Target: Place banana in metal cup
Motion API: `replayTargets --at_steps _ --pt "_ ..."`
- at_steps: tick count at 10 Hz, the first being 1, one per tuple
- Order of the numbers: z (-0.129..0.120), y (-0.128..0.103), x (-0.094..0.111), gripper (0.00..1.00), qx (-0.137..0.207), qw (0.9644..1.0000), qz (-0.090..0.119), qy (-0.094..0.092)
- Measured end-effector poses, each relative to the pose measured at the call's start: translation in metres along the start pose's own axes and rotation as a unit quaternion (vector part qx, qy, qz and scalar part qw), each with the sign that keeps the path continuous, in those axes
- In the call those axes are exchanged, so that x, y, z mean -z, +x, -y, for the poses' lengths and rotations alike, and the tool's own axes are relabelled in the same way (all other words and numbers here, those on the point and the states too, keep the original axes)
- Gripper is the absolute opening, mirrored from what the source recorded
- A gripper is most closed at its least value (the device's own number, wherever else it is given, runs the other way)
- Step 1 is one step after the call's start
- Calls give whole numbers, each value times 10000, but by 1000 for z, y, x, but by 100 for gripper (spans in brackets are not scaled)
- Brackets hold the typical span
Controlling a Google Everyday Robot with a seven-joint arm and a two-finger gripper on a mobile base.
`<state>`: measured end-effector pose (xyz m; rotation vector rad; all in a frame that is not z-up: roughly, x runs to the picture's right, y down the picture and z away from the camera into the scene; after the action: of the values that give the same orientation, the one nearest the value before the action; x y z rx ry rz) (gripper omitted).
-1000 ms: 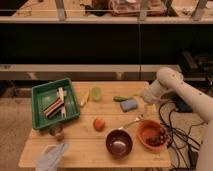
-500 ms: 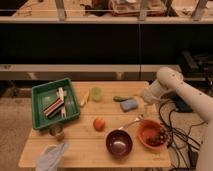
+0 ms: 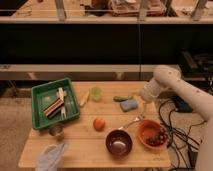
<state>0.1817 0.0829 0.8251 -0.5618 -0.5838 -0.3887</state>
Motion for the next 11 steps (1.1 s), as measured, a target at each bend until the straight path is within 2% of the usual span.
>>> replayTargets --at_steps 2,4,6,7,8,9,11 --pt "32 -29 1 80 485 9982 -352 -86" --pt "71 -71 -8 80 976 9931 -624 -161" --pt "104 -109 -16 80 1411 9858 -899 -151" --pt "121 -131 -23 80 1637 9808 -1054 -127" --pt "133 -147 -28 80 1799 9770 -1137 -105" --pt "138 -156 -31 80 1867 9756 -1155 -88" --pt "136 -149 -29 80 1855 9750 -1221 -98"
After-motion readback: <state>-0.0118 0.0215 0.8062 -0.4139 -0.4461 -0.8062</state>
